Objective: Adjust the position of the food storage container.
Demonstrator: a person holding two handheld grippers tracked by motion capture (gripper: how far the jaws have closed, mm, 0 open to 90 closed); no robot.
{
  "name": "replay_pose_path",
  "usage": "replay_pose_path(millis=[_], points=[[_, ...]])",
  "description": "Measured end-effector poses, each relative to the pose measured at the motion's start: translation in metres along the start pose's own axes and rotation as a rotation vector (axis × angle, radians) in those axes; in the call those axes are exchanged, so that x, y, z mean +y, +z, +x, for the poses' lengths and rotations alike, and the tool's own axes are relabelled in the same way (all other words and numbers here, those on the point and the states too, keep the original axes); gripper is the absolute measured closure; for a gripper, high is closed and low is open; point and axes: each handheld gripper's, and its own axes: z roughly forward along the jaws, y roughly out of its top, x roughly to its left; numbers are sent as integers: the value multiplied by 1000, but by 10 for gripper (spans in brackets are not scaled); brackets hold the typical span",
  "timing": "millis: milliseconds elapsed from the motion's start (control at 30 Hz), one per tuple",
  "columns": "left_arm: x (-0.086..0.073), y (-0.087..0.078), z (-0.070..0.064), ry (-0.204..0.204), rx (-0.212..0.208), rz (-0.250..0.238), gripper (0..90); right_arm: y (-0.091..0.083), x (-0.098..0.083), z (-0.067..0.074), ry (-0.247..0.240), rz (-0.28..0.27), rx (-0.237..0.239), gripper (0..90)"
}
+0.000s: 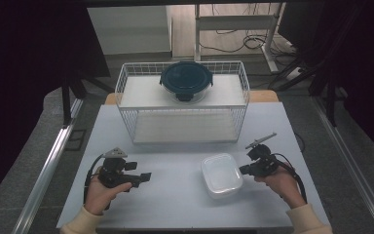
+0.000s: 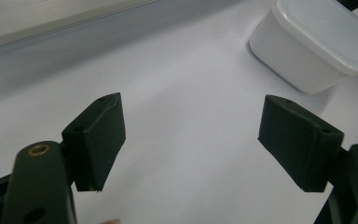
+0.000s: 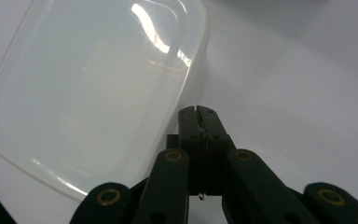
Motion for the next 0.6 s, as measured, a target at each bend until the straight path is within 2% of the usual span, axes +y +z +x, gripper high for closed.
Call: replay_pose_path(millis=[600], points=[[1, -1, -1, -9, -11, -10, 224, 7, -14, 33, -46, -47, 99, 889]])
